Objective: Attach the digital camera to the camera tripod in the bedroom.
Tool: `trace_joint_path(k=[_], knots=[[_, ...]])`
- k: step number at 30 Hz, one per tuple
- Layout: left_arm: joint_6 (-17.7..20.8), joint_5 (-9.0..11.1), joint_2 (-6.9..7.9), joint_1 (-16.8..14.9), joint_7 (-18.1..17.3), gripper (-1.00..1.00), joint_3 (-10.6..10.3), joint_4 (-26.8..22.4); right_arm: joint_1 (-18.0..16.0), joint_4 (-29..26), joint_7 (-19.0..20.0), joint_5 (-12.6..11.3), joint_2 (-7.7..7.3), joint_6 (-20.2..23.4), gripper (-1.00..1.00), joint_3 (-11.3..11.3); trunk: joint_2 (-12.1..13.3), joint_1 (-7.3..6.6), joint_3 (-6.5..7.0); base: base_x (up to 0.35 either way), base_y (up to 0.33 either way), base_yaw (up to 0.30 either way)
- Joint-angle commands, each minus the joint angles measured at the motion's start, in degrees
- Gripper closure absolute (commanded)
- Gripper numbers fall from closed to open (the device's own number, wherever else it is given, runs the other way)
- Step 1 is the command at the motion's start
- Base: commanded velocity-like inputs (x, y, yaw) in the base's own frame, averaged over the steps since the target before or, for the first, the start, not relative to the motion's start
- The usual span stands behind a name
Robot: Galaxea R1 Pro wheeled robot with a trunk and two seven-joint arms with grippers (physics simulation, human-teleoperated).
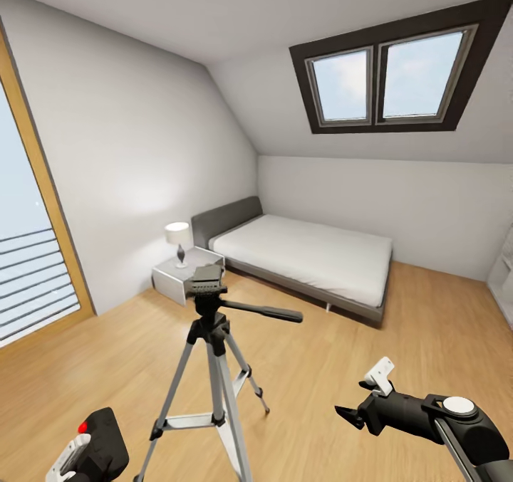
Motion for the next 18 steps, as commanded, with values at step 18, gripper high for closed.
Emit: trace_joint_path(k=[18], knots=[[0.30, 0.48, 0.00, 0.06, 0.15, 1.00, 0.23, -0.07, -0.05, -0.06, 0.51, 0.60, -0.01, 0.13, -1.00, 0.02, -0.04, 0.03, -0.01, 0.021, 0.045, -0.027]])
